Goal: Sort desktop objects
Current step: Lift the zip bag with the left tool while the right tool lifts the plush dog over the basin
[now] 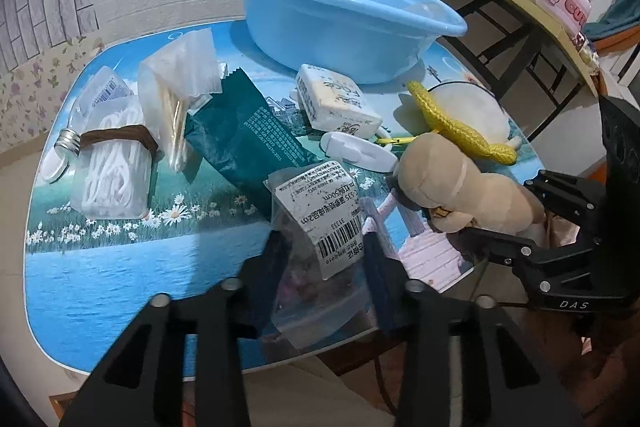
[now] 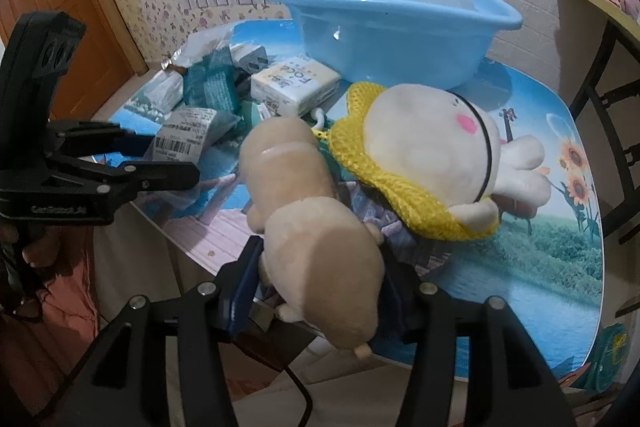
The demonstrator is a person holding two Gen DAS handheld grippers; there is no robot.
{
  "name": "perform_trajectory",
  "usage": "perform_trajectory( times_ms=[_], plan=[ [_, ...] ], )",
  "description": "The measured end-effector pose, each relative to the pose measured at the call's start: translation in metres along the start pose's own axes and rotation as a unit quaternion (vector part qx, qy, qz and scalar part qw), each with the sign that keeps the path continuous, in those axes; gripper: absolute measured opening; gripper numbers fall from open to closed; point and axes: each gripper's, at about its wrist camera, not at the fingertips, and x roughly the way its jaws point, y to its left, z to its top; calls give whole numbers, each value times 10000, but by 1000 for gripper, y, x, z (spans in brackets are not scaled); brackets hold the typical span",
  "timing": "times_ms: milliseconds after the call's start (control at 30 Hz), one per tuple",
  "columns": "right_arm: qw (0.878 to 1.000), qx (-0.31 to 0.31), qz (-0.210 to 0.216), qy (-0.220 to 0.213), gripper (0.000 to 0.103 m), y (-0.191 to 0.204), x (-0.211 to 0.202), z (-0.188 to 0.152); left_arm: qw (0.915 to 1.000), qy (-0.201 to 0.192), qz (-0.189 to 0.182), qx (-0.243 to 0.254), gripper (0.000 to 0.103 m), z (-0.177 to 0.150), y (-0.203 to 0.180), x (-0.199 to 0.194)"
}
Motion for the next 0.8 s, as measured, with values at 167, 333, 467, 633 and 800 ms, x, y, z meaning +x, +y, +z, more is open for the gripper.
perform_trajectory(
  times_ms=[167, 333, 467, 633, 800],
  plan=[
    [9999, -22, 67, -113, 50, 5, -6, 2, 10000, -78, 29, -48, 34, -2, 3, -8],
    [9994, -142, 142, -273, 49, 16, -17, 6, 9996, -160, 52, -204, 34, -2, 8, -16],
    [9986, -137, 210, -458, 49, 17, -26, 9, 9992, -323, 44, -238, 34, -1, 9, -27],
    [9966, -163, 354, -729, 49, 20, -38, 13, 9982, -485, 60, -350, 34, 1, 15, -37],
    [9950, -205, 365, -903, 49, 20, -48, 20, 9972, -648, 111, -356, 34, 7, 16, -47]
  ],
)
